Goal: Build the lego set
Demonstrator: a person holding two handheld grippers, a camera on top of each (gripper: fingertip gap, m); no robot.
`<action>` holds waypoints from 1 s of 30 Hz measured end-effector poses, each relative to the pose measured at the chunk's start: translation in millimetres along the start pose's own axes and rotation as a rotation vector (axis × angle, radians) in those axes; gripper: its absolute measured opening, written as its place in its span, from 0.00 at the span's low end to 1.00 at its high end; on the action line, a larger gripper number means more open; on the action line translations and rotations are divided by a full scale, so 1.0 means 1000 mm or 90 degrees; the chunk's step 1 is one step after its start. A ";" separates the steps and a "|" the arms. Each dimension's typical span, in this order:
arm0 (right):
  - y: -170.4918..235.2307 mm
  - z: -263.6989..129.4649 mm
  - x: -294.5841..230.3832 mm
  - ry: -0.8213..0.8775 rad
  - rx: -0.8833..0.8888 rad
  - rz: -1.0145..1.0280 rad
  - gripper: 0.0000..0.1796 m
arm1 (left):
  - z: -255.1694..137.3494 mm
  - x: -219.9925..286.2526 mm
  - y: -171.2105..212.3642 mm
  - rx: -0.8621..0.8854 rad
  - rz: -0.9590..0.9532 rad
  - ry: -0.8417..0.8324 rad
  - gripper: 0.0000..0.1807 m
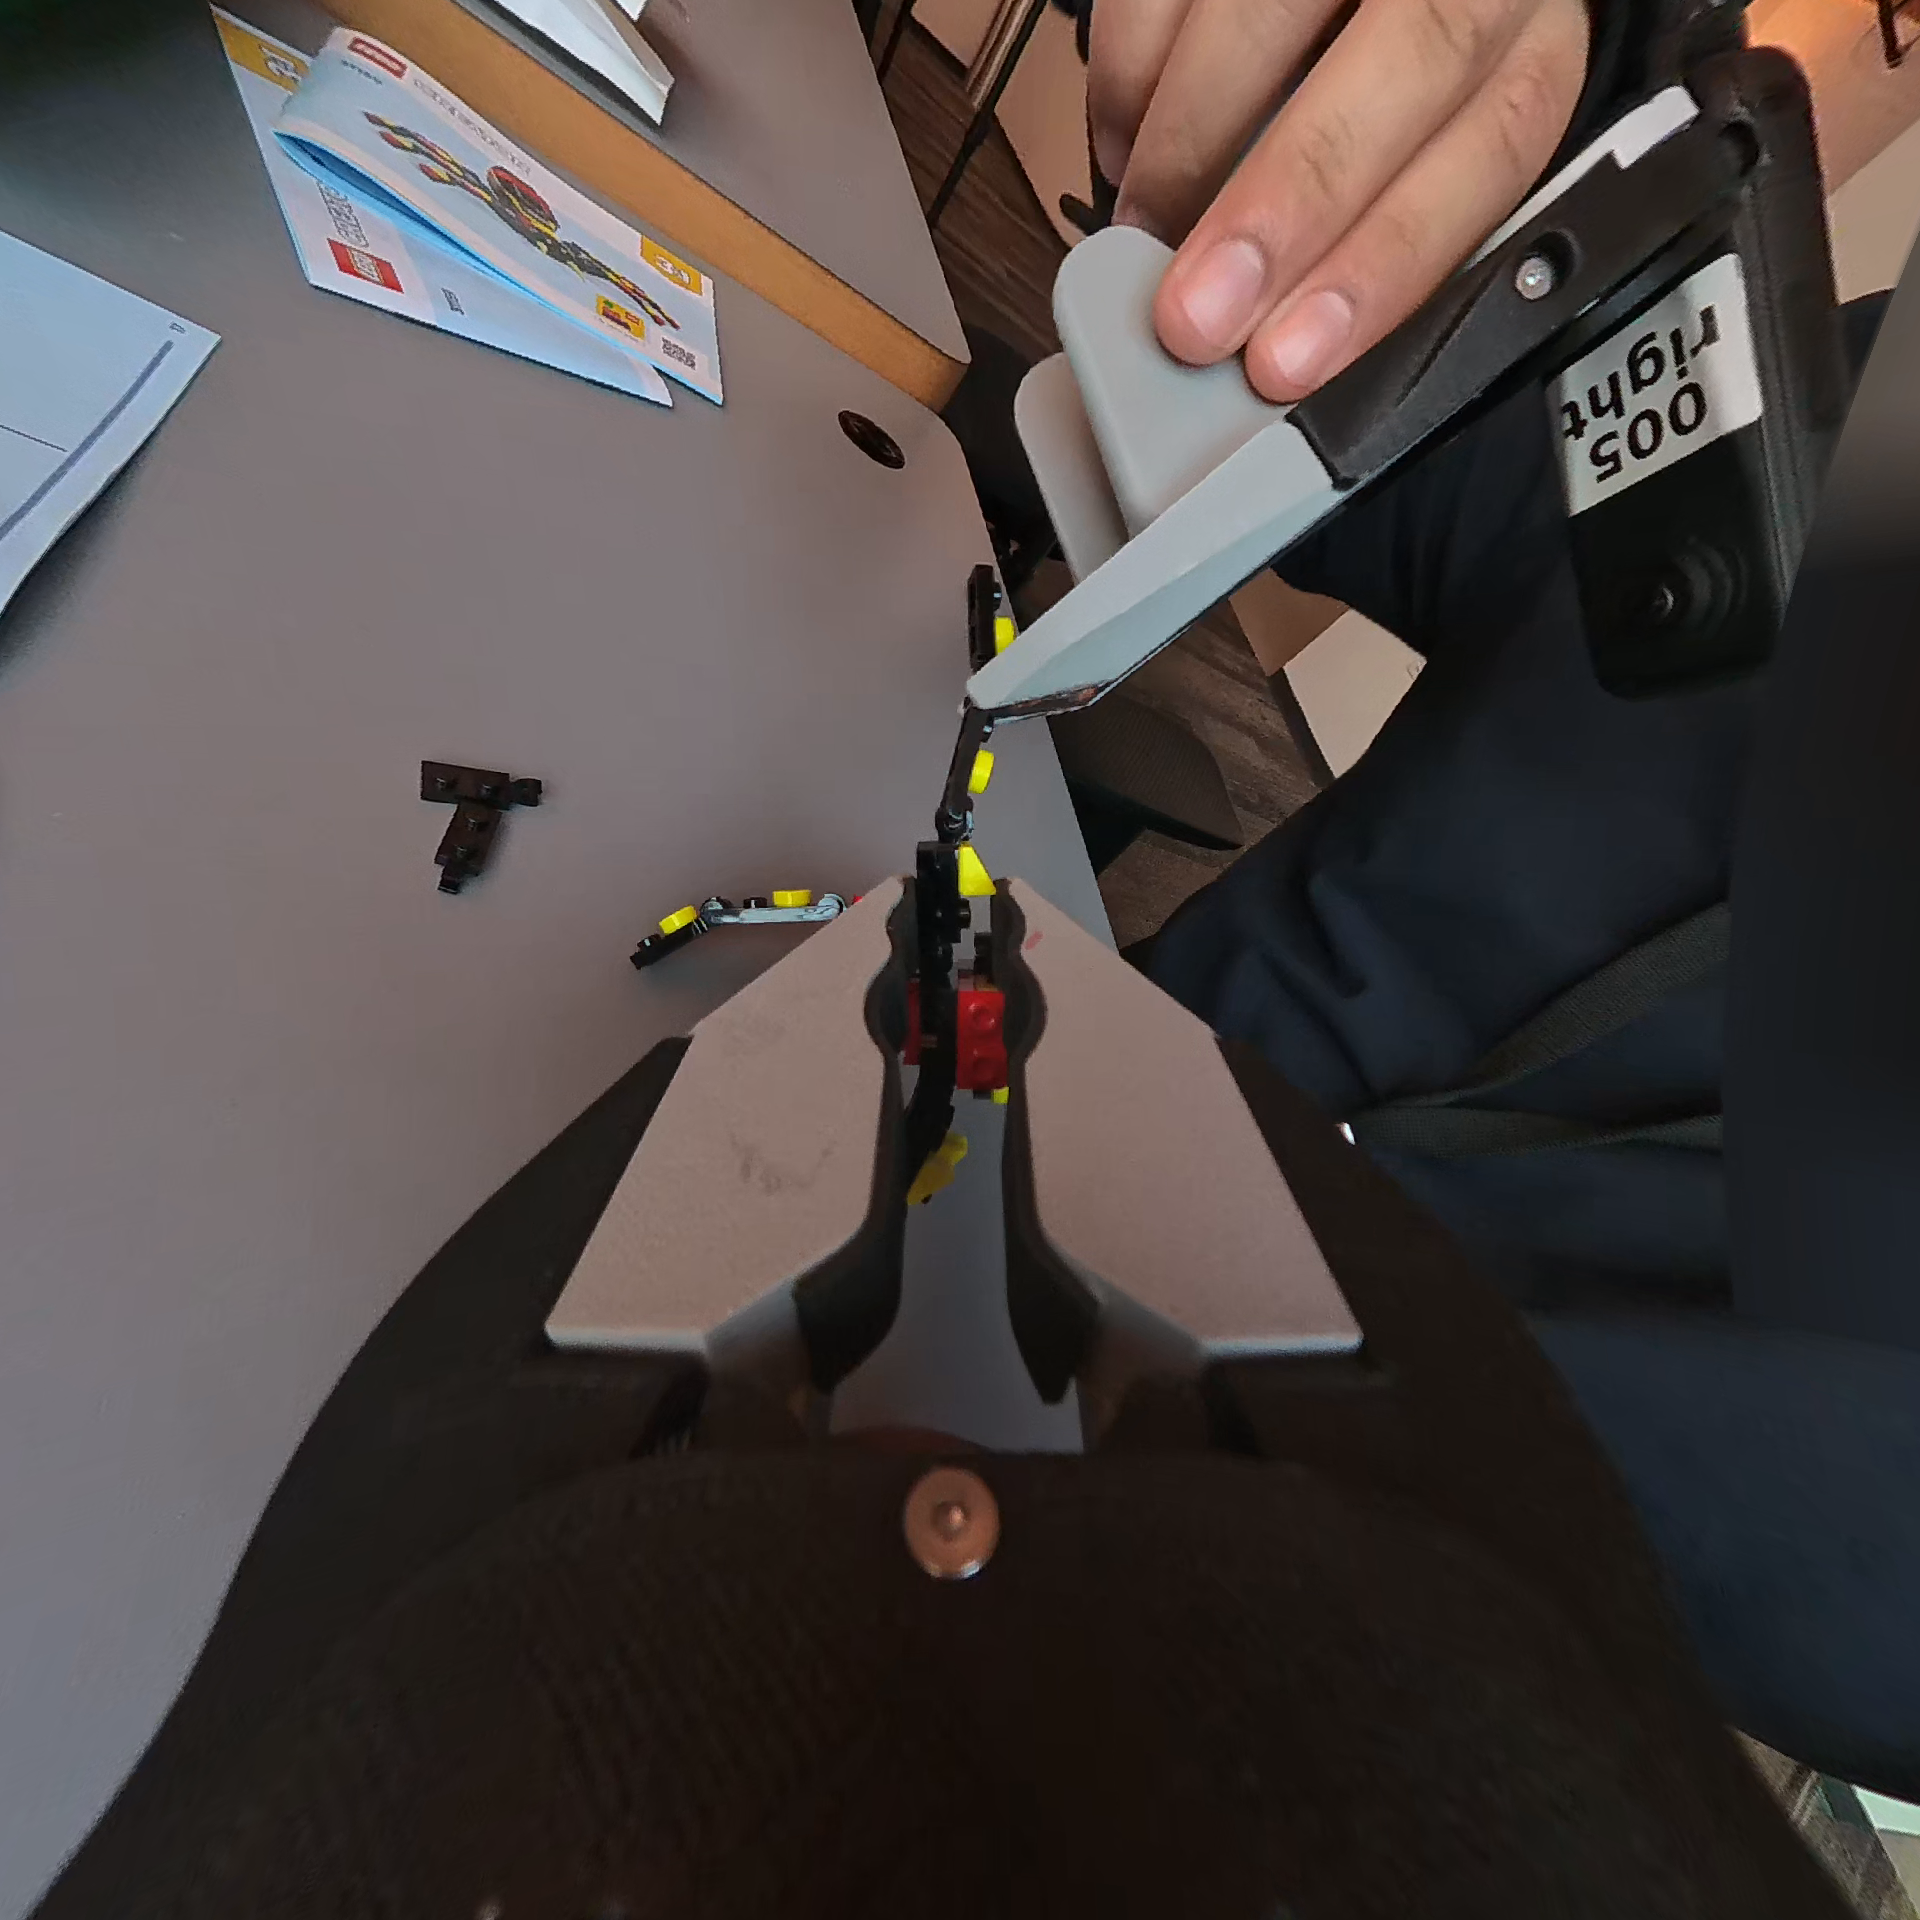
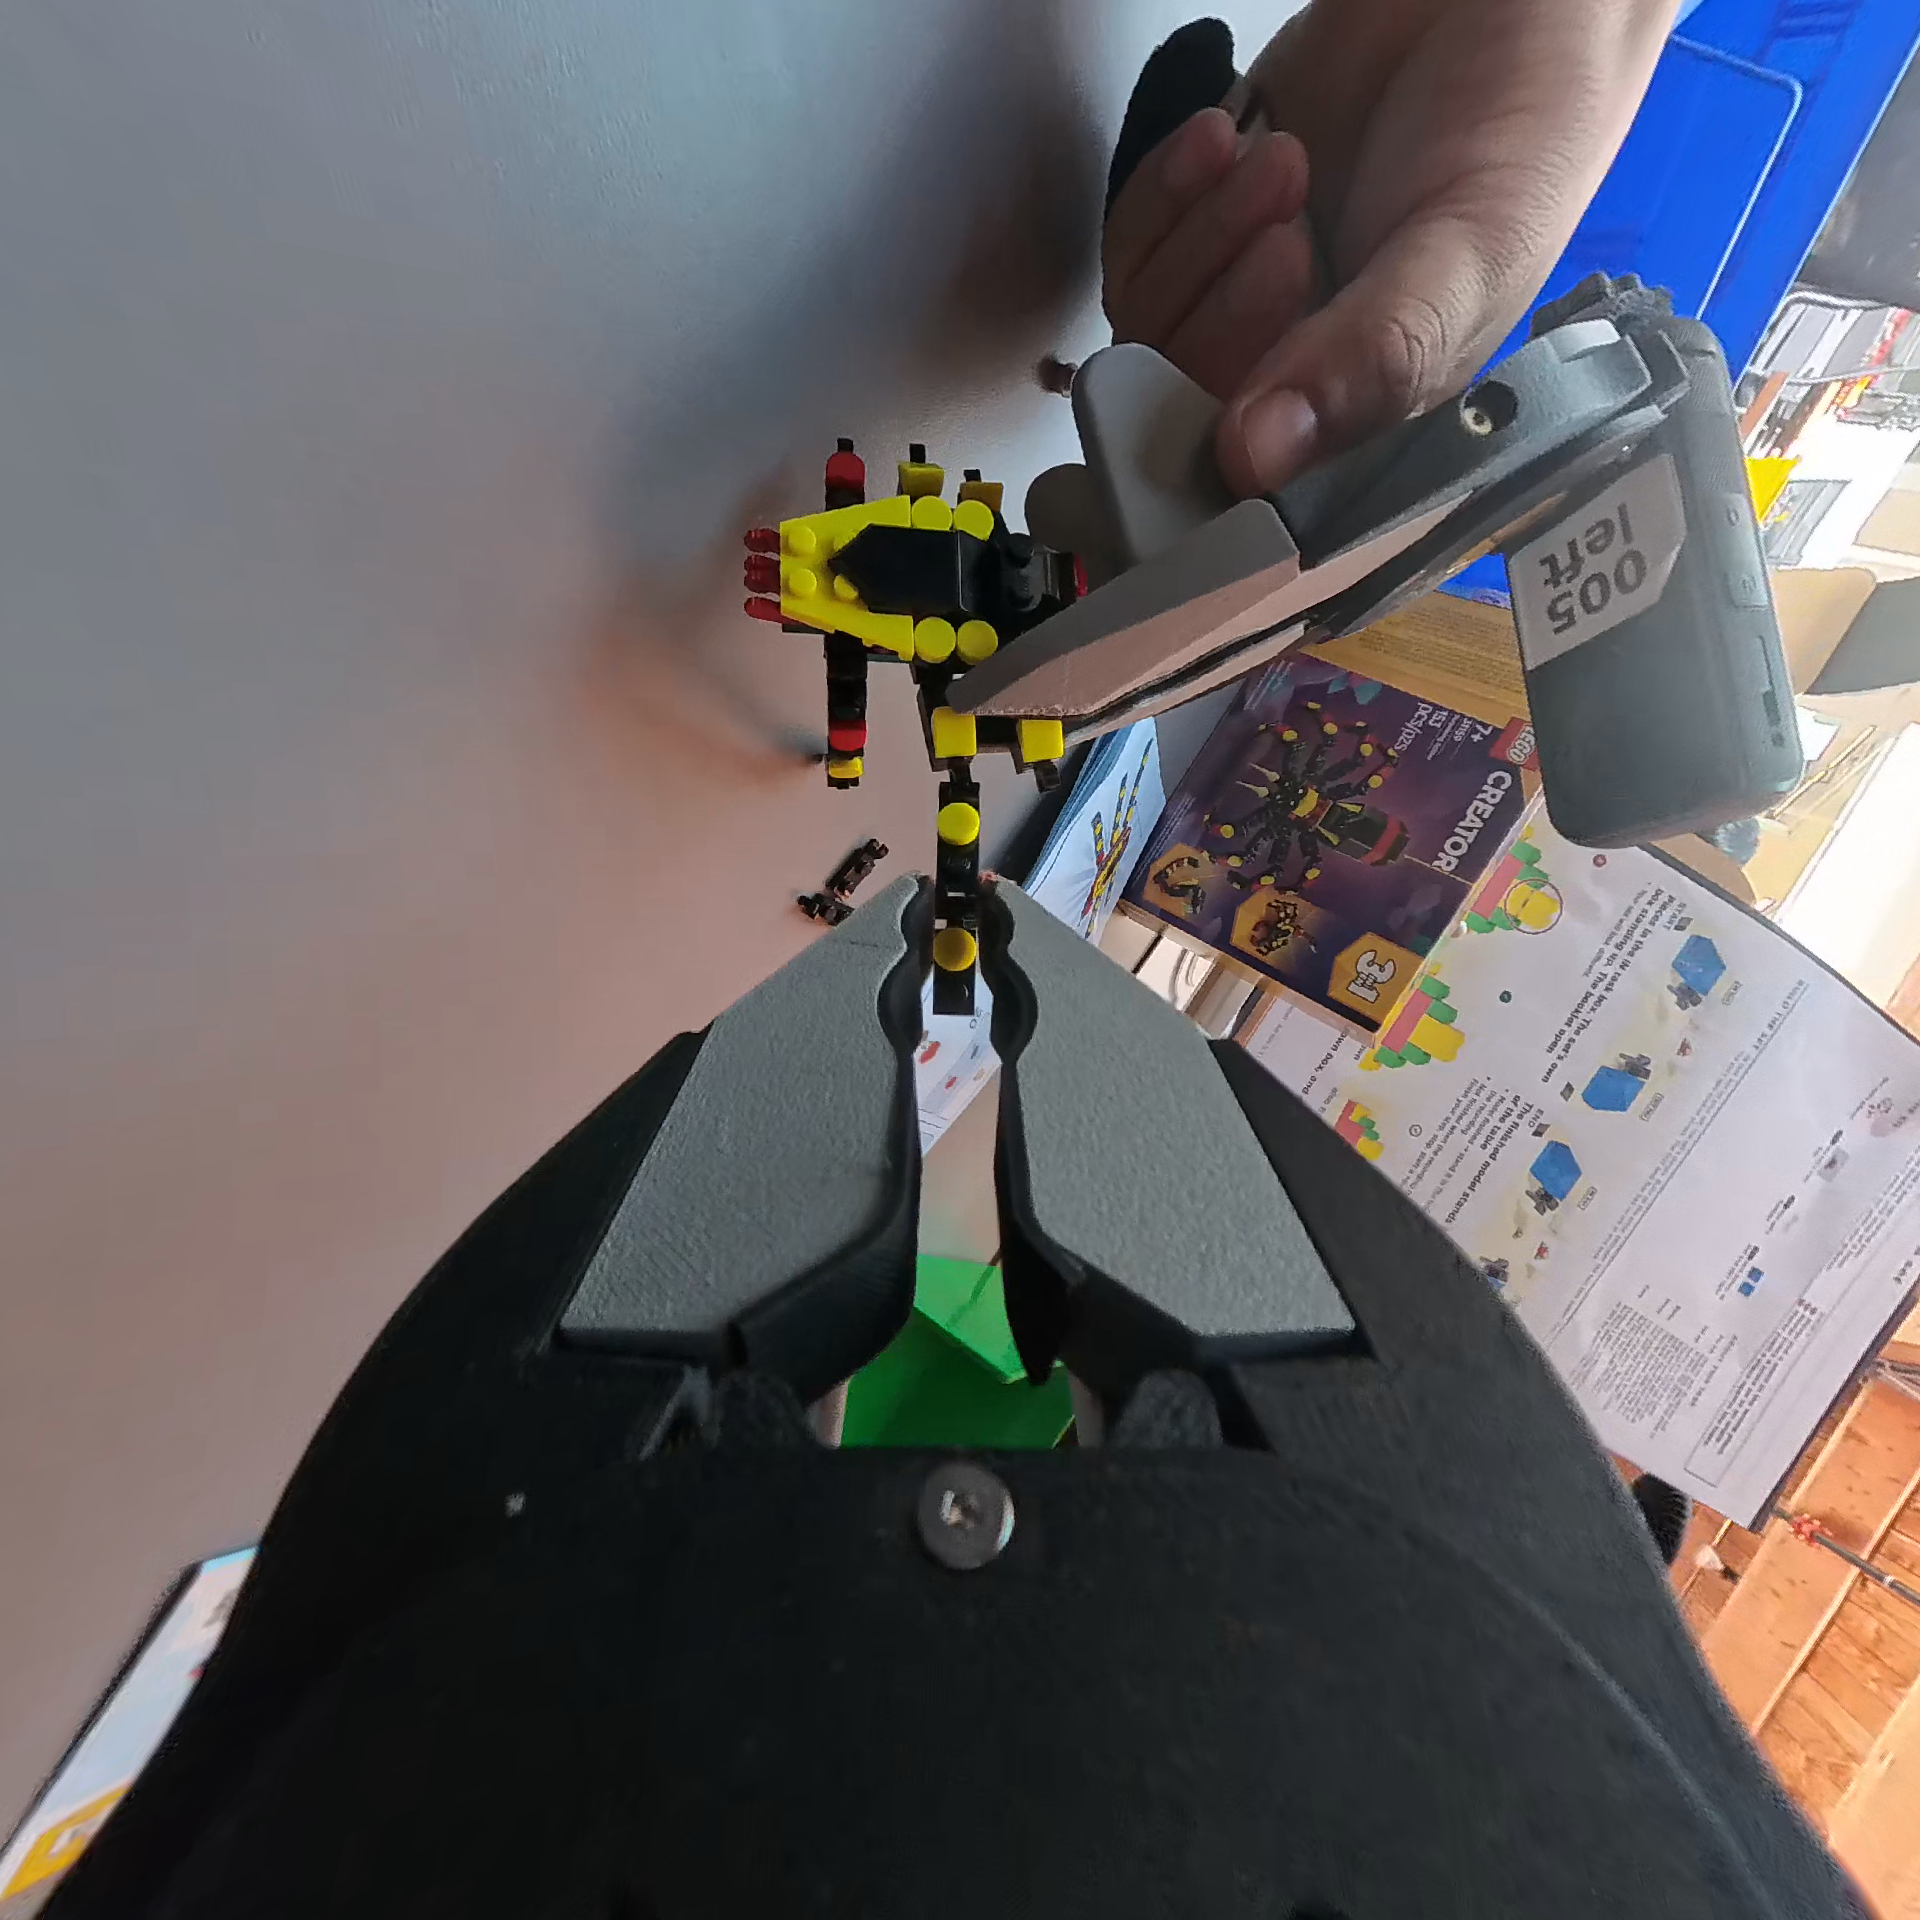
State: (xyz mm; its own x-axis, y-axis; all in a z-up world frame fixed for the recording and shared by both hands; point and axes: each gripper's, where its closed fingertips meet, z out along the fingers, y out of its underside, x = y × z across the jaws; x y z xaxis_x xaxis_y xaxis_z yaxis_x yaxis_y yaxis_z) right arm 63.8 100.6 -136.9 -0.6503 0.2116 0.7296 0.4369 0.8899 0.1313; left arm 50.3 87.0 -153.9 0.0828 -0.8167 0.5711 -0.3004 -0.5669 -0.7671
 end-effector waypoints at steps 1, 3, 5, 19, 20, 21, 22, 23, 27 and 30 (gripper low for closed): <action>0.000 0.000 0.000 -0.003 -0.001 -0.006 0.02 | 0.000 0.000 0.000 0.002 0.000 -0.001 0.05; 0.000 0.000 0.001 -0.011 -0.005 -0.021 0.02 | 0.000 -0.001 0.000 0.001 0.000 -0.002 0.05; 0.000 0.001 0.000 -0.022 -0.013 -0.037 0.02 | 0.000 -0.001 0.001 -0.003 0.002 -0.004 0.05; 0.004 0.013 -0.006 -0.028 0.011 0.034 0.02 | -0.001 -0.003 0.000 0.003 0.012 -0.010 0.05; 0.008 0.013 -0.005 -0.027 0.012 0.061 0.03 | -0.002 -0.005 0.001 0.001 0.009 -0.014 0.05; 0.012 0.013 -0.006 -0.036 0.024 0.100 0.02 | -0.003 -0.008 0.002 0.000 0.008 -0.021 0.05; 0.013 0.013 -0.012 -0.059 0.050 0.152 0.02 | -0.005 -0.010 0.002 0.000 0.006 -0.027 0.05; 0.013 0.013 -0.019 -0.089 0.083 0.214 0.02 | -0.006 -0.011 0.002 0.002 0.002 -0.026 0.05; 0.019 0.016 -0.046 -0.200 0.215 0.451 0.03 | -0.005 -0.009 0.005 -0.005 -0.012 -0.006 0.05; 0.030 0.024 -0.068 -0.266 0.221 0.533 0.03 | -0.002 -0.004 0.009 -0.015 -0.025 0.021 0.05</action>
State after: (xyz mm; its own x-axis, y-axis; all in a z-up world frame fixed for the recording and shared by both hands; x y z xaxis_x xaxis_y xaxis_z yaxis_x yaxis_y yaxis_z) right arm 106.2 122.1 -198.9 -0.4113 0.8907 0.1935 0.6922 0.4434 -0.5694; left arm 45.8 85.8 -162.6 0.0632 -0.7894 0.6106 -0.3196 -0.5956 -0.7370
